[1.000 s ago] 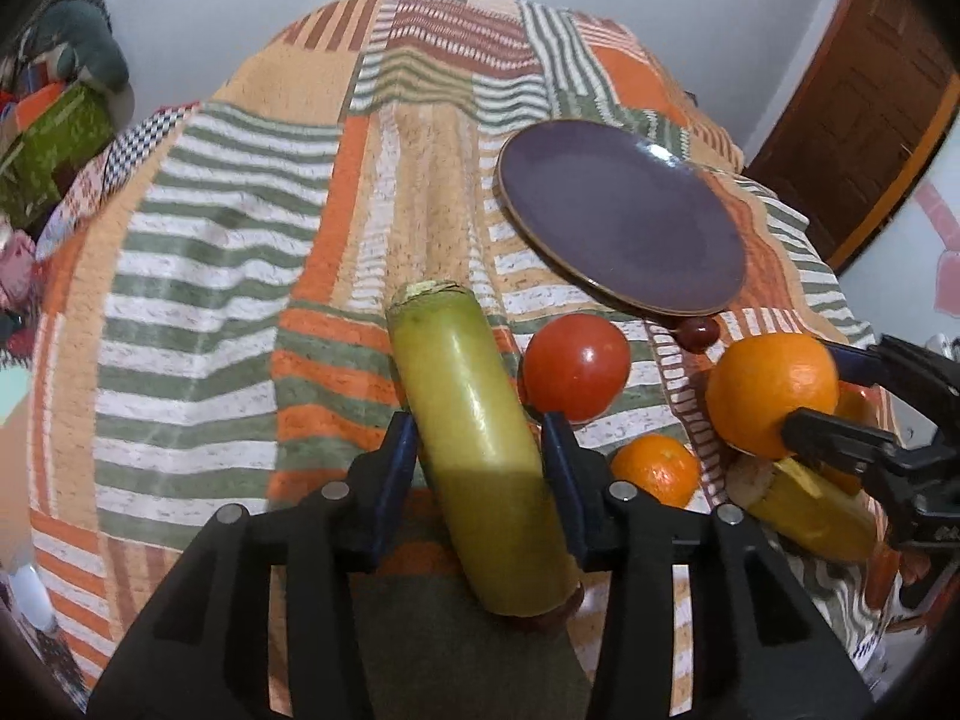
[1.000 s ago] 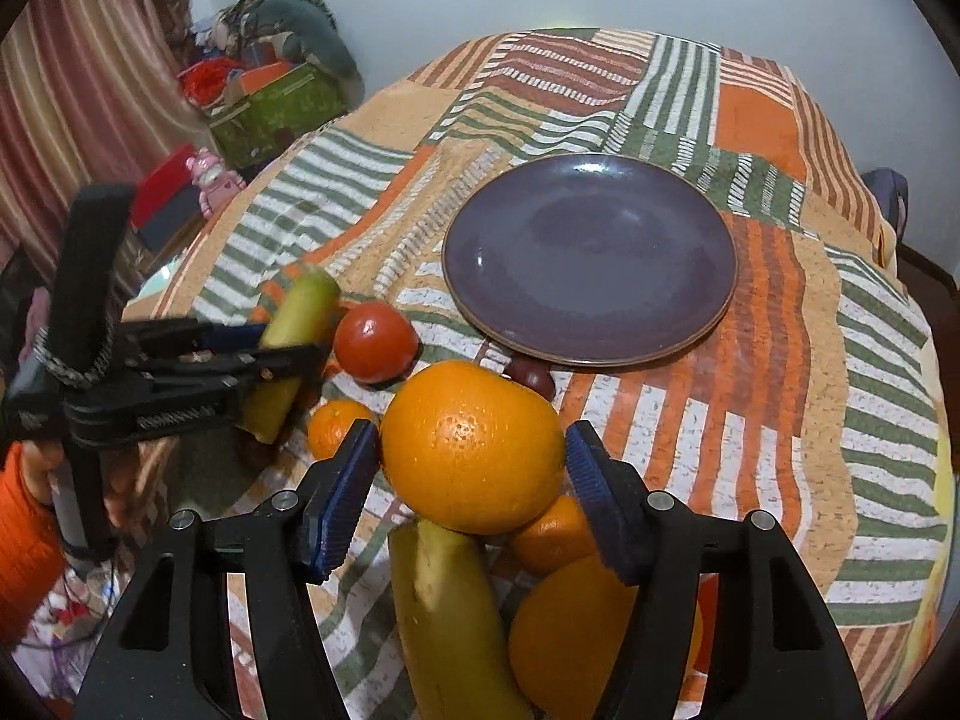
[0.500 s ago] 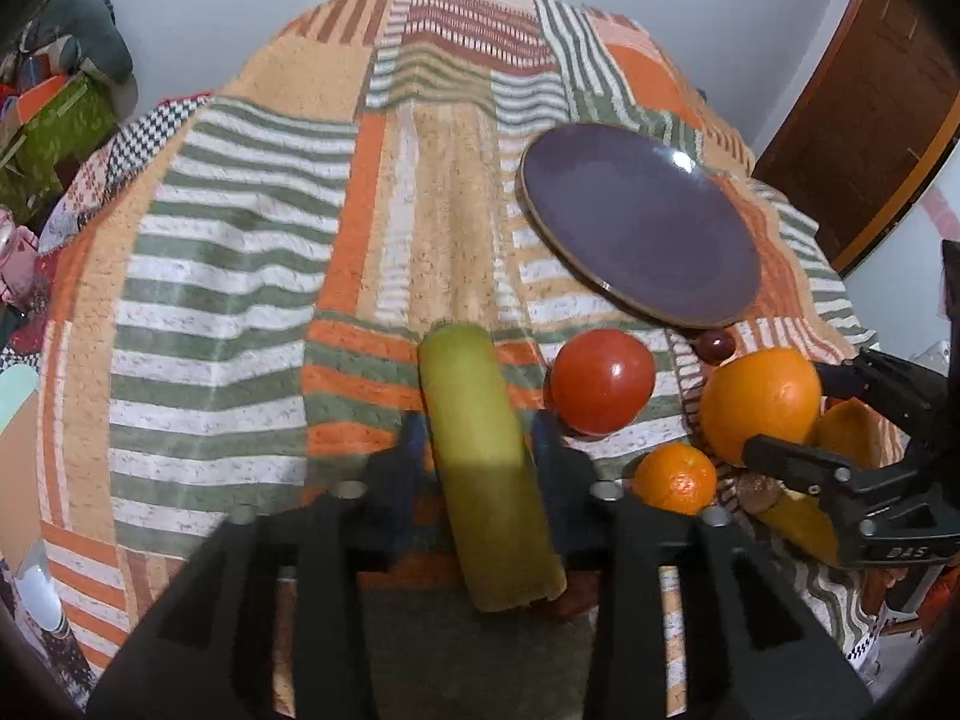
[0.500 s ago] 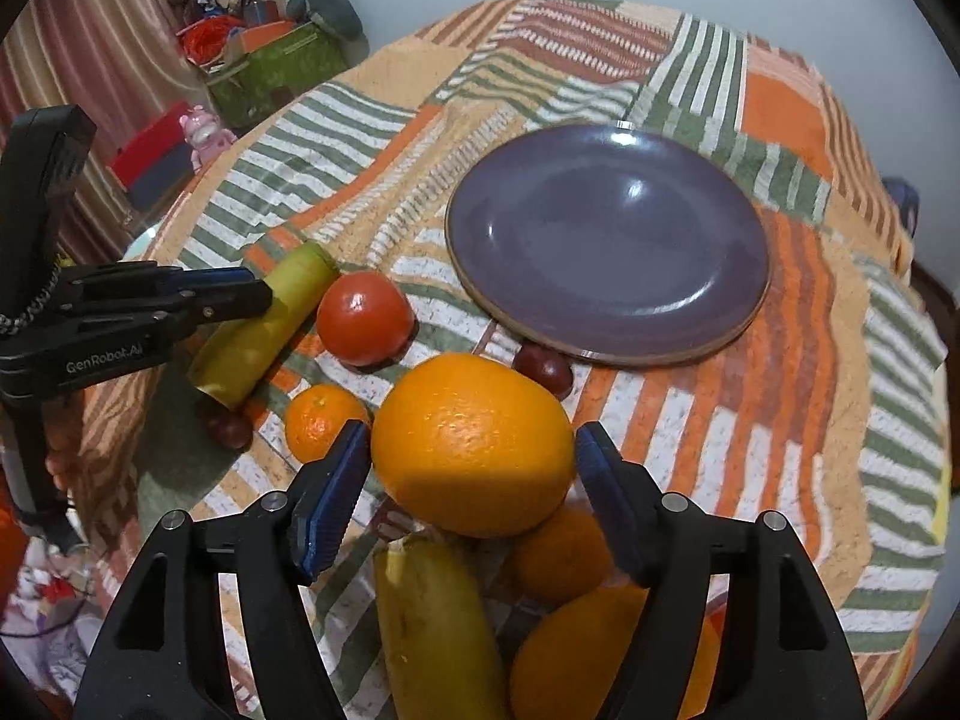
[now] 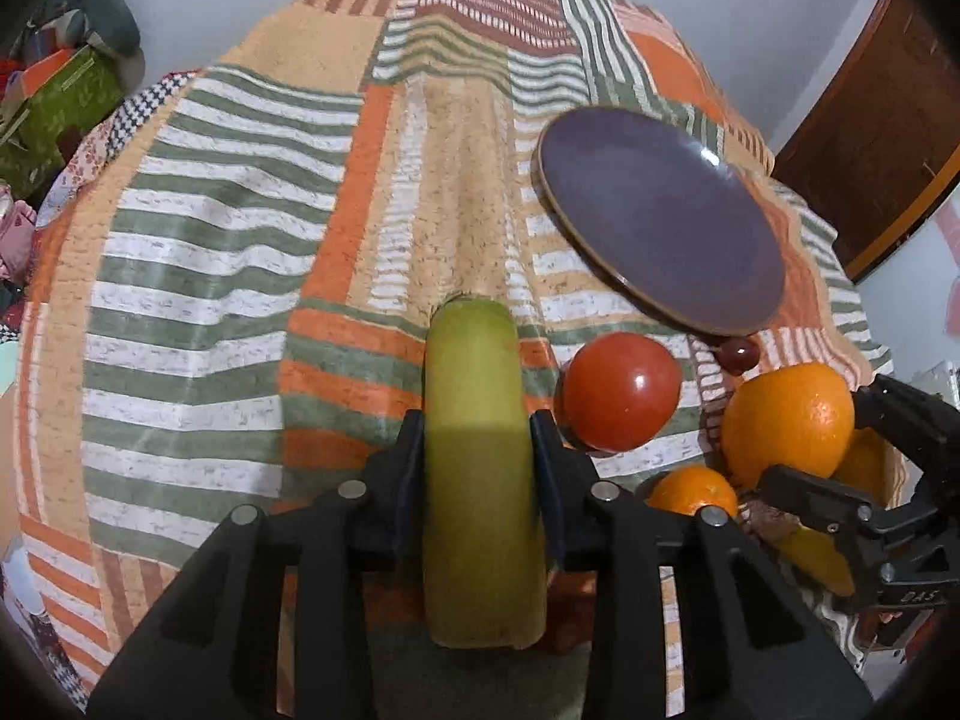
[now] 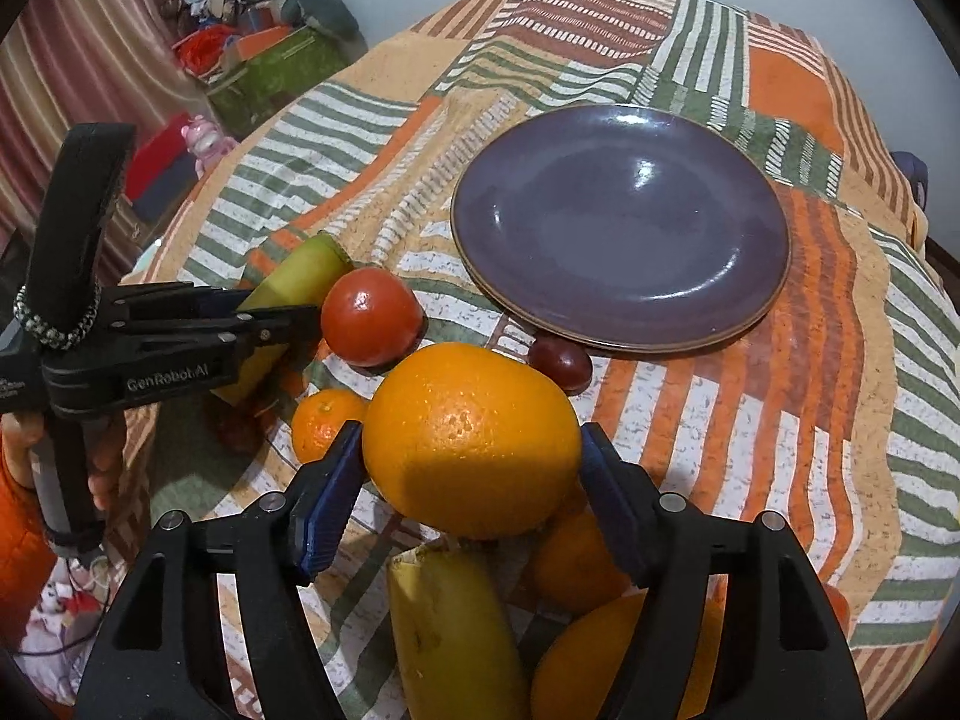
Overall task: Organize fruits
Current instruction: 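Lift the yellow cylinder with the left tool while the right tool grasps a large orange, then carry the cylinder and orange over the plate and lower both onto it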
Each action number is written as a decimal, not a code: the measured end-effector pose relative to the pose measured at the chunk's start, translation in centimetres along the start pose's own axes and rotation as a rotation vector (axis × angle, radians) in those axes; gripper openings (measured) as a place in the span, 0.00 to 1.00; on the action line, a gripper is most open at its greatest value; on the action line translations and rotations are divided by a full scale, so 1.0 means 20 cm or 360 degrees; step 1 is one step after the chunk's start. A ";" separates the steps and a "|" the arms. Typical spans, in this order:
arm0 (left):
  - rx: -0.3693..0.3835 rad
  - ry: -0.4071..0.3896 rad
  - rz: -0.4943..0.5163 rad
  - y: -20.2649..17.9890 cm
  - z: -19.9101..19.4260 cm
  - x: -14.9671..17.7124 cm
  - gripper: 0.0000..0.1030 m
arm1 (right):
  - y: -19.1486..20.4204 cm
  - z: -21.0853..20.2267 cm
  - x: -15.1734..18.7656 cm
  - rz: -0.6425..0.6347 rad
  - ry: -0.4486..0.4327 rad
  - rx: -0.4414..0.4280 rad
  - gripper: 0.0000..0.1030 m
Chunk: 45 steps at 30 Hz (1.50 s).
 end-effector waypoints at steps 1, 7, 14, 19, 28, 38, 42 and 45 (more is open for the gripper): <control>0.0005 -0.0021 0.0003 0.00 -0.03 0.00 0.33 | -0.01 -0.02 0.00 0.0007 -0.0017 -0.0002 0.65; 0.0050 -0.0140 0.0032 -0.05 -0.20 -0.07 0.33 | -0.07 -0.15 -0.06 0.0083 -0.0140 -0.0022 0.65; 0.0057 -0.0190 0.0126 -0.15 -0.27 -0.14 0.31 | -0.15 -0.33 -0.18 0.0116 -0.0305 0.0037 0.65; 0.0074 -0.0177 0.0103 -0.15 -0.27 -0.15 0.31 | -0.18 -0.38 -0.19 0.0122 -0.0352 0.0067 0.65; 0.0057 -0.0284 0.0178 -0.22 -0.35 -0.29 0.29 | -0.25 -0.38 -0.23 0.0145 -0.0371 0.0090 0.65; 0.0064 -0.0353 0.0276 -0.37 -0.33 -0.49 0.29 | -0.32 -0.37 -0.35 0.0112 -0.0408 0.0143 0.65; 0.0074 -0.0352 0.0306 -0.43 -0.27 -0.57 0.29 | -0.35 -0.35 -0.42 0.0087 -0.0413 0.0164 0.65; 0.0087 -0.0343 0.0325 -0.48 -0.23 -0.61 0.29 | -0.37 -0.32 -0.46 0.0068 -0.0405 0.0181 0.65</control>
Point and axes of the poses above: each gripper's, at about its wrist camera, not at the fingertips, and z roughly the way its jaws point, y to its left, x to its underside, the point moved 6 cm from there along z, roughly the way its jaws point, and after that the axes turned 3 degrees about z, right-handed, at the moved point
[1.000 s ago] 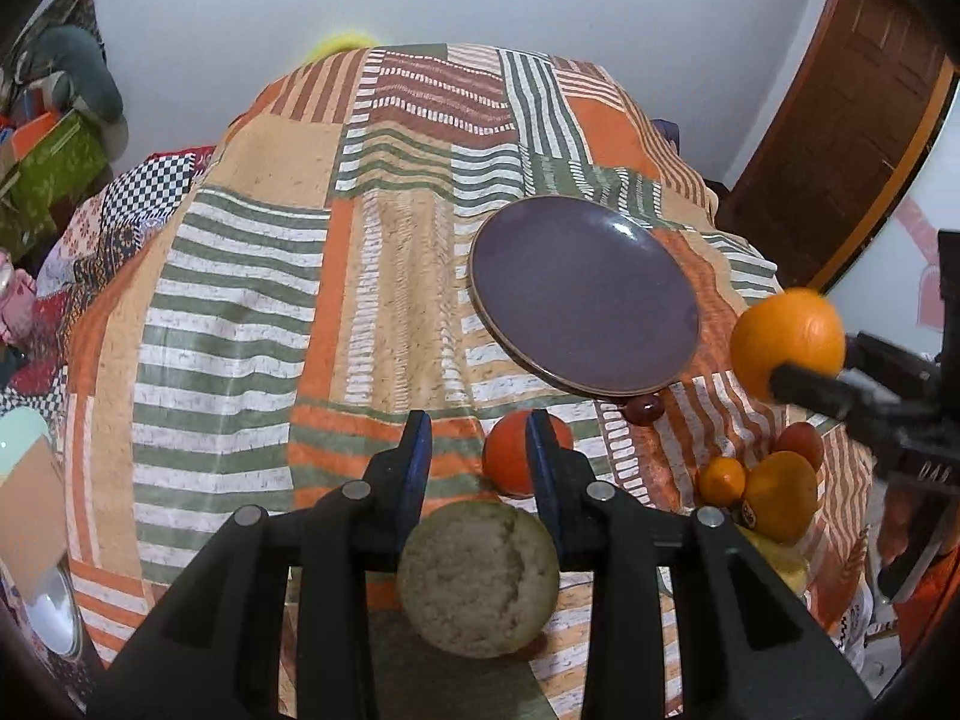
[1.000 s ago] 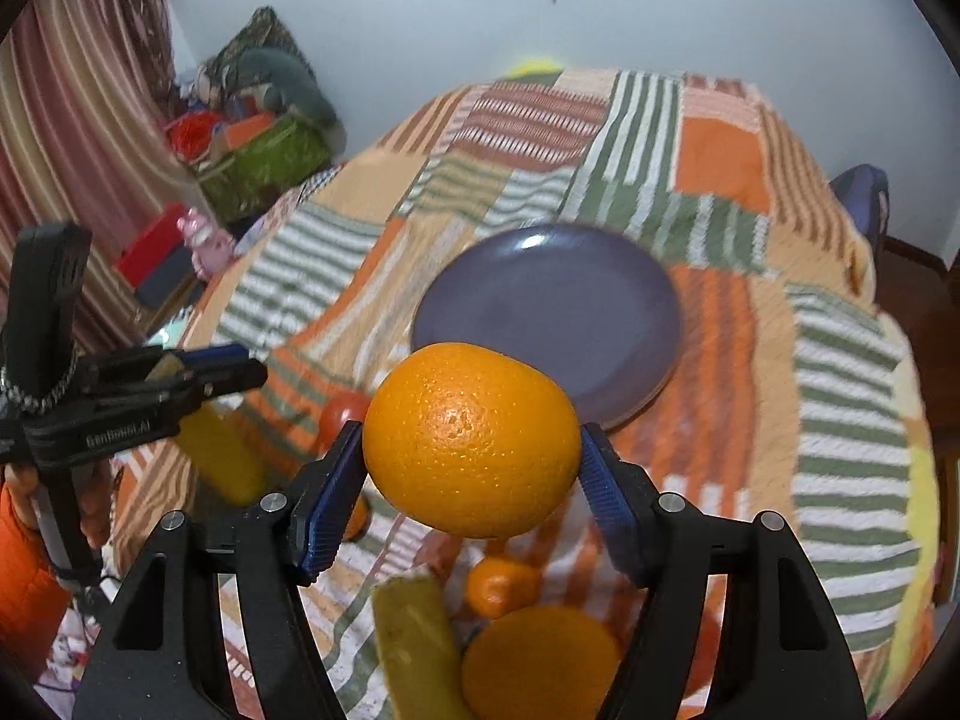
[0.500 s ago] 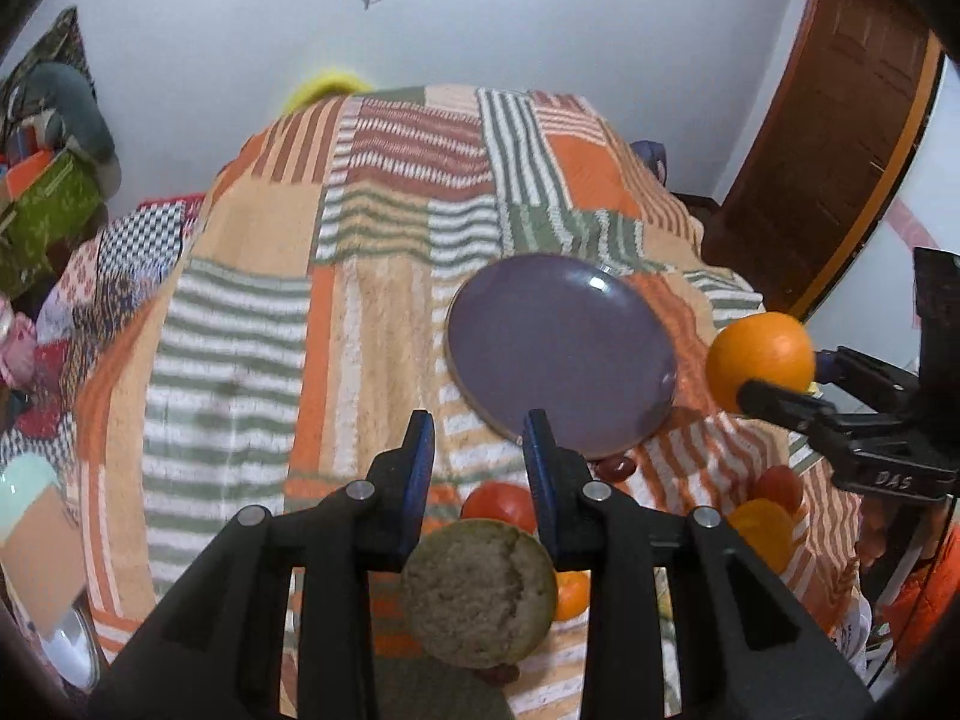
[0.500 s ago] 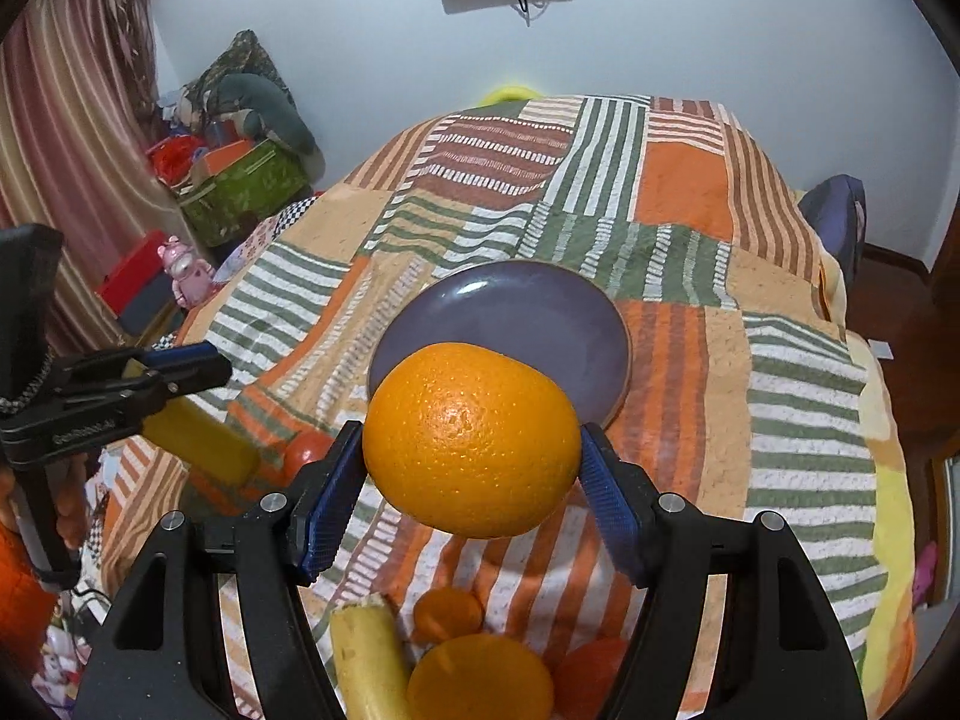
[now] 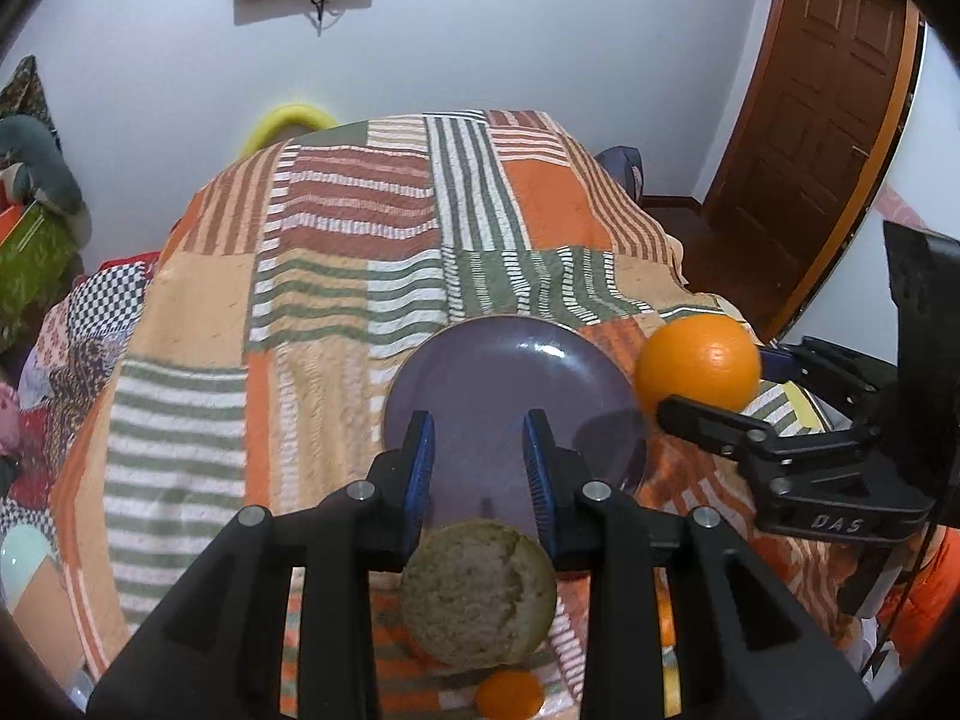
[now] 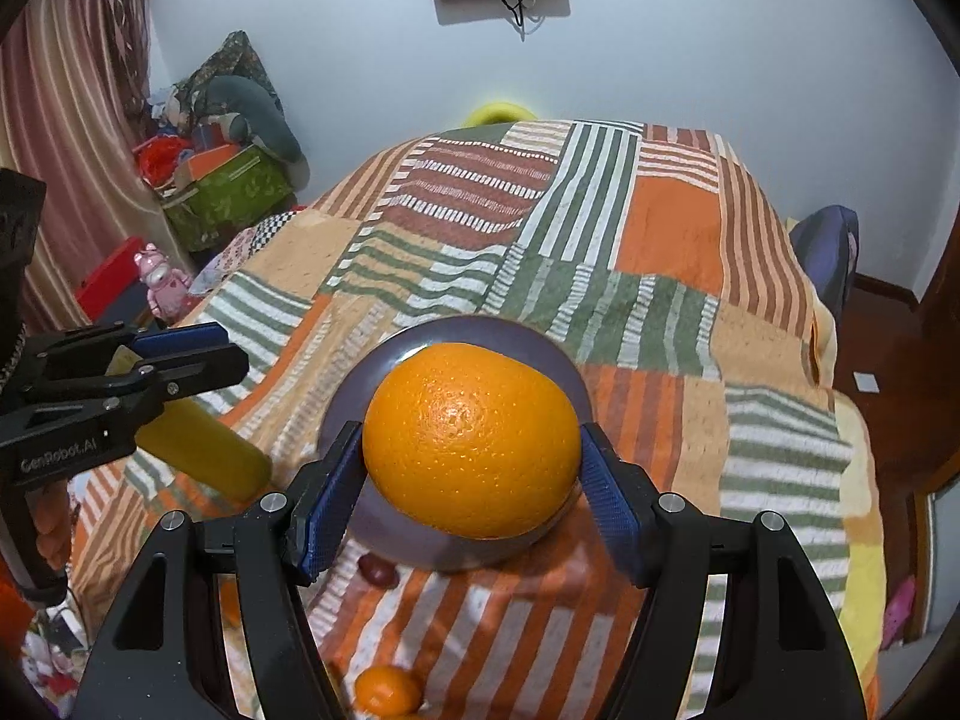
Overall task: Organize fruits
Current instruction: 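Carry the cylinder and orange over the plate and lower both onto it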
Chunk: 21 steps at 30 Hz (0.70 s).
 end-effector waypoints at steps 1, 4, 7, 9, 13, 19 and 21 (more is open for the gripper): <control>0.0009 0.0005 0.0006 -0.01 0.03 -0.01 0.29 | -0.01 0.02 -0.01 -0.0008 0.0006 0.0003 0.65; 0.0031 0.0017 0.0008 -0.04 0.09 -0.04 0.29 | -0.03 0.07 -0.03 -0.0034 0.0027 0.0016 0.65; 0.0047 0.0035 0.0007 -0.05 0.16 -0.07 0.29 | -0.05 0.13 -0.05 -0.0062 0.0059 0.0027 0.65; 0.0057 0.0057 0.0001 -0.06 0.21 -0.08 0.29 | -0.06 0.18 -0.05 -0.0068 0.0089 0.0040 0.65; 0.0074 0.0106 -0.0020 -0.05 0.32 -0.08 0.29 | -0.09 0.26 -0.03 -0.0087 0.0146 0.0047 0.65; -0.0012 0.0130 -0.0039 0.01 0.46 -0.10 0.29 | -0.11 0.35 -0.04 -0.0133 0.0200 0.0062 0.65; -0.0024 0.0106 -0.0043 0.03 0.47 -0.12 0.29 | -0.12 0.38 -0.04 -0.0125 0.0219 0.0056 0.65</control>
Point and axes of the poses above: each gripper's, at about its wrist camera, not at the fingertips, and z roughly the way its jaws point, y to its left, x to its underside, the point moved 6 cm from there along z, roughly the way its jaws point, and after that the axes turned 3 degrees about z, right-handed, at the moved point
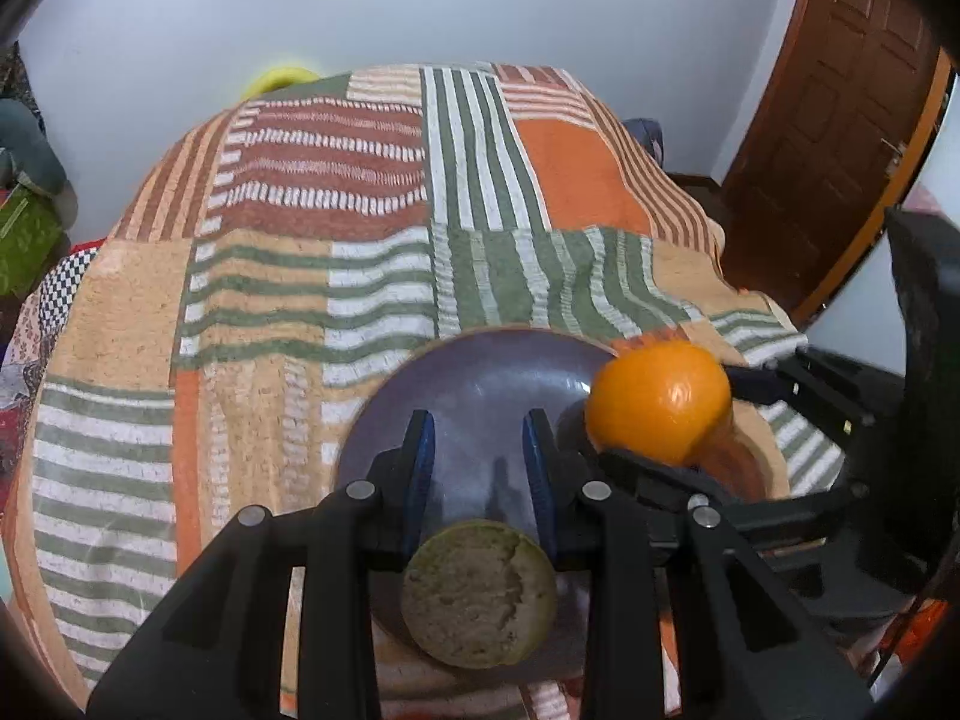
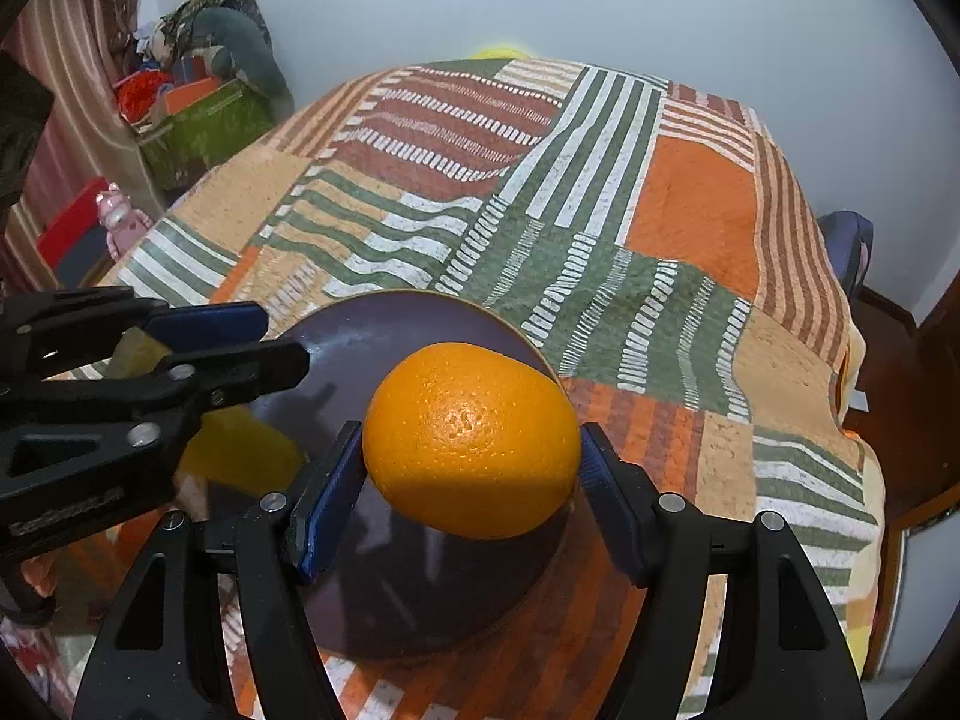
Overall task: Organize fruits
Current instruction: 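Carry the cylinder and orange over the plate and lower both onto it, then open both tools and withdraw them from the plate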
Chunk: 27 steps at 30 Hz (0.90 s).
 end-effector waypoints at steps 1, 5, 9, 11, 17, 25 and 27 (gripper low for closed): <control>-0.0008 -0.0003 0.0007 0.00 0.01 -0.01 0.29 | 0.00 0.01 0.00 0.0003 0.0006 -0.0003 0.65; -0.0080 -0.0015 0.0054 0.00 0.03 -0.05 0.31 | -0.01 0.06 -0.01 0.0017 0.0041 -0.0006 0.65; -0.0085 -0.0014 0.0040 0.00 0.06 -0.06 0.51 | -0.01 0.11 0.00 0.0017 0.0079 -0.0002 0.65; -0.0074 -0.0033 0.0041 -0.01 0.05 -0.05 0.58 | 0.00 0.11 0.01 -0.0001 0.0074 0.0005 0.66; -0.0088 -0.0052 0.0053 -0.03 0.01 -0.06 0.67 | 0.01 0.10 0.01 -0.0073 0.0085 0.0065 0.68; -0.0065 -0.0149 0.0002 -0.03 -0.20 -0.07 0.70 | -0.01 -0.10 0.01 0.0007 -0.0042 0.0024 0.84; -0.0078 -0.0173 0.0007 -0.03 -0.27 -0.06 0.70 | -0.01 -0.16 0.02 -0.0003 -0.0071 0.0043 0.84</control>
Point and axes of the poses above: each gripper's, at about its wrist camera, not at the fingertips, and z roughly the way its jaws point, y to its left, x to its underside, the point moved 6 cm from there along z, roughly the way its jaws point, and after that the axes turned 3 degrees about z, right-handed, at the moved point
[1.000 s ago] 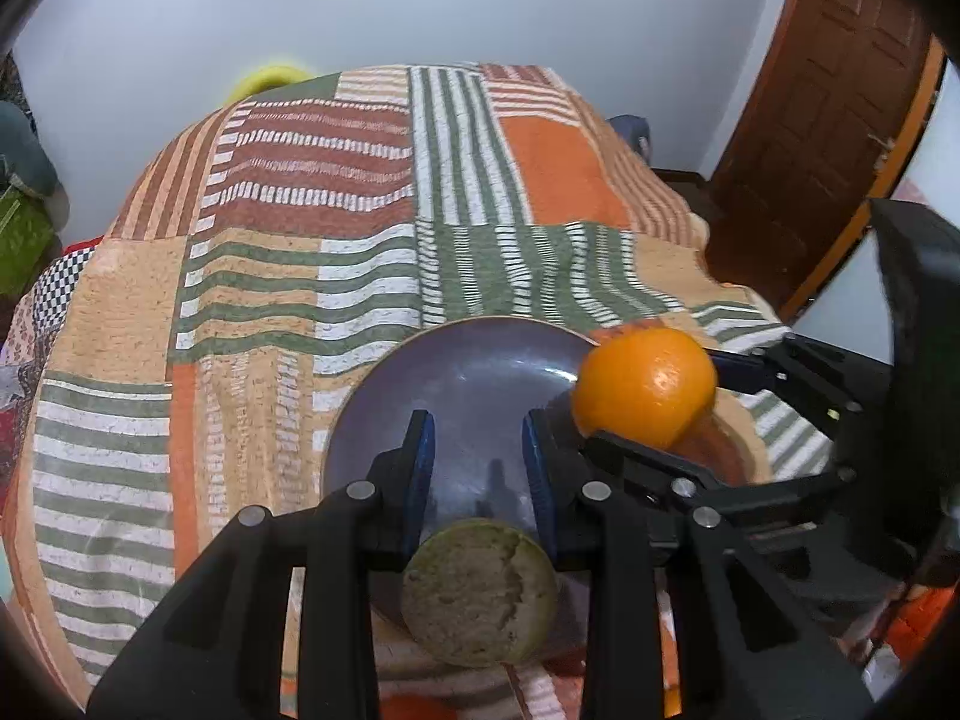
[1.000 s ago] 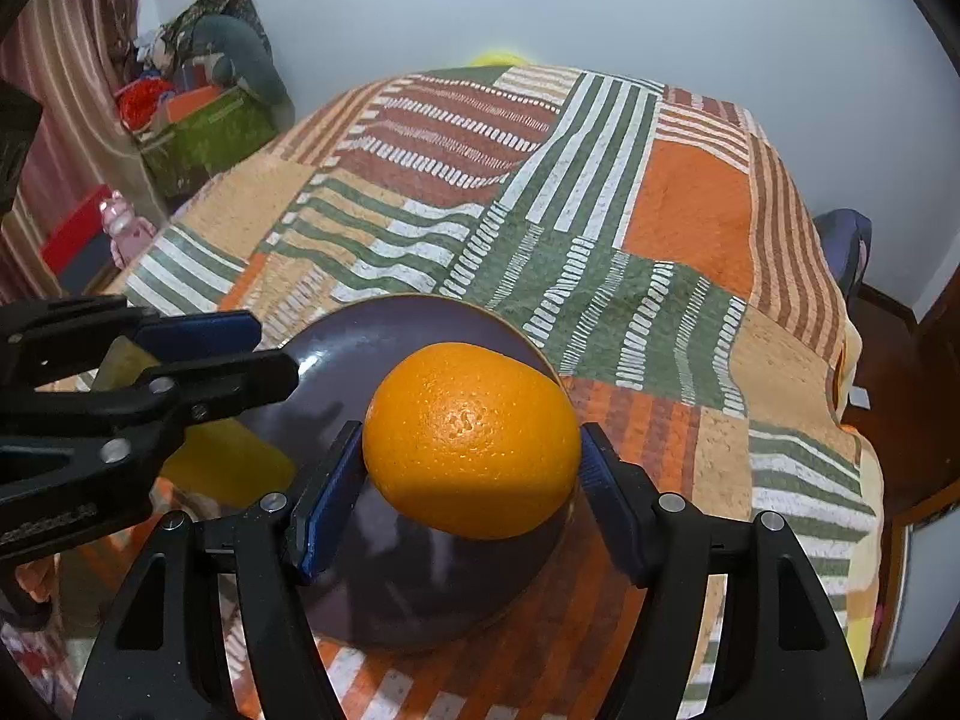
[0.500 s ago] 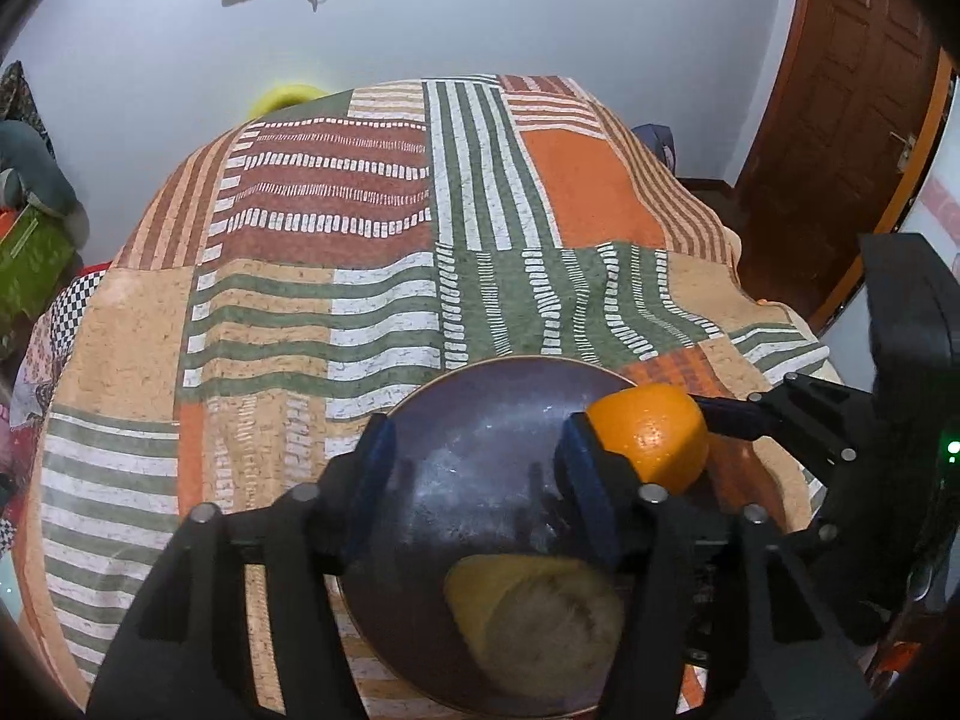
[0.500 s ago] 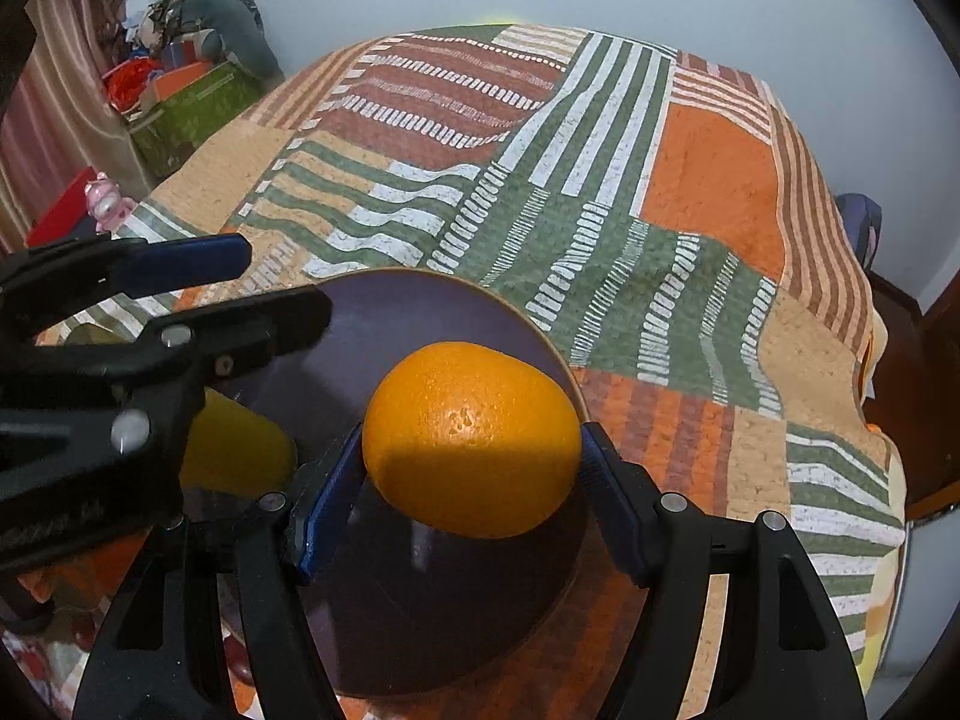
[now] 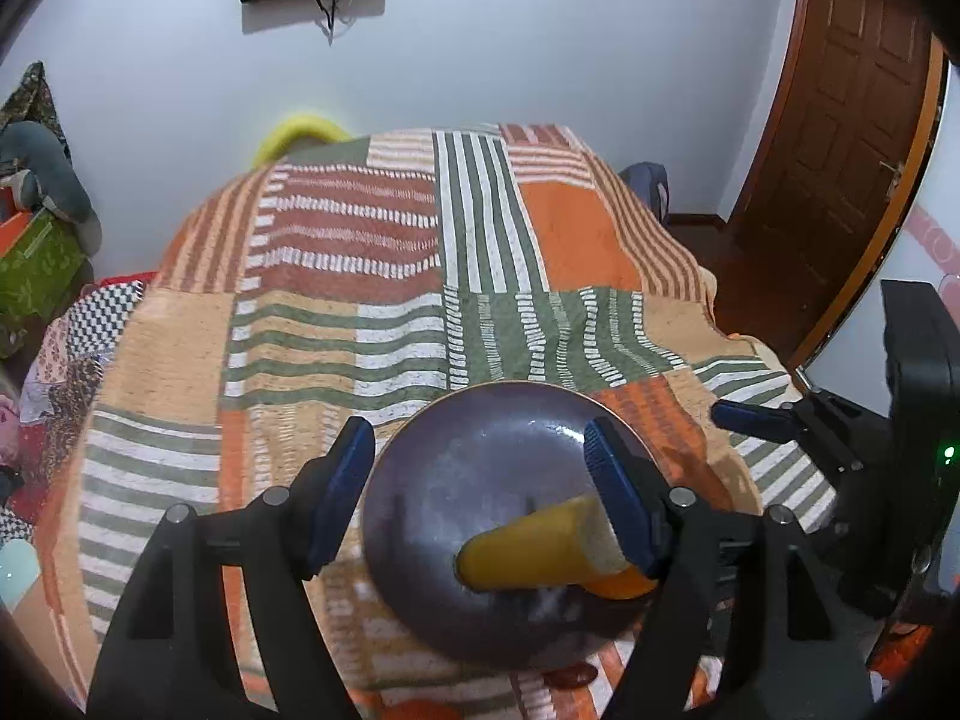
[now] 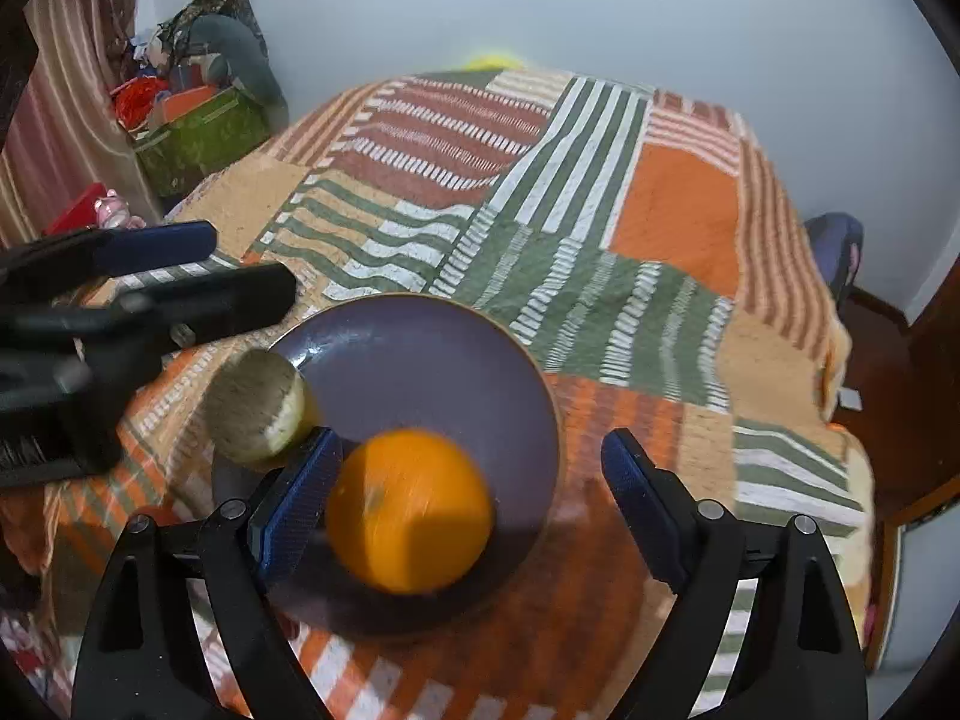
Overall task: Organize fruits
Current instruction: 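Open both tools and withdraw them from the plate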
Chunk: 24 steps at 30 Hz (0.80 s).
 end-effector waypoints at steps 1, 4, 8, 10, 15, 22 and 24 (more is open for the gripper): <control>-0.0009 -0.0007 0.0007 0.00 -0.03 0.01 0.71 | 0.00 -0.04 0.01 0.0000 -0.0018 0.0016 0.84; -0.0027 -0.0020 0.0018 0.00 -0.13 0.04 0.71 | 0.00 -0.15 0.03 0.0008 -0.0069 0.0033 0.84; -0.0014 -0.0006 -0.0001 0.00 -0.25 0.13 0.72 | 0.01 -0.26 0.06 0.0025 -0.0114 0.0036 0.84; -0.0021 -0.0005 0.0011 0.00 -0.30 0.17 0.72 | 0.03 -0.32 0.09 0.0023 -0.0126 0.0043 0.84; -0.0035 0.0003 0.0041 -0.03 -0.43 0.31 0.72 | 0.07 -0.46 0.19 0.0022 -0.0177 0.0057 0.85; -0.0003 0.0035 0.0038 -0.08 -0.56 0.52 0.72 | 0.13 -0.57 0.35 0.0027 -0.0195 0.0056 0.85; 0.0014 0.0055 0.0031 -0.10 -0.58 0.58 0.73 | 0.14 -0.59 0.41 0.0024 -0.0193 0.0064 0.85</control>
Point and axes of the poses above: each gripper's, at about its wrist camera, not at the fingertips, and z roughly the way its jaws point, y to its left, x to its underside, the point moved 6 cm from there along z, roughly the way its jaws point, and after that the axes turned 3 degrees about z, right-handed, at the moved point
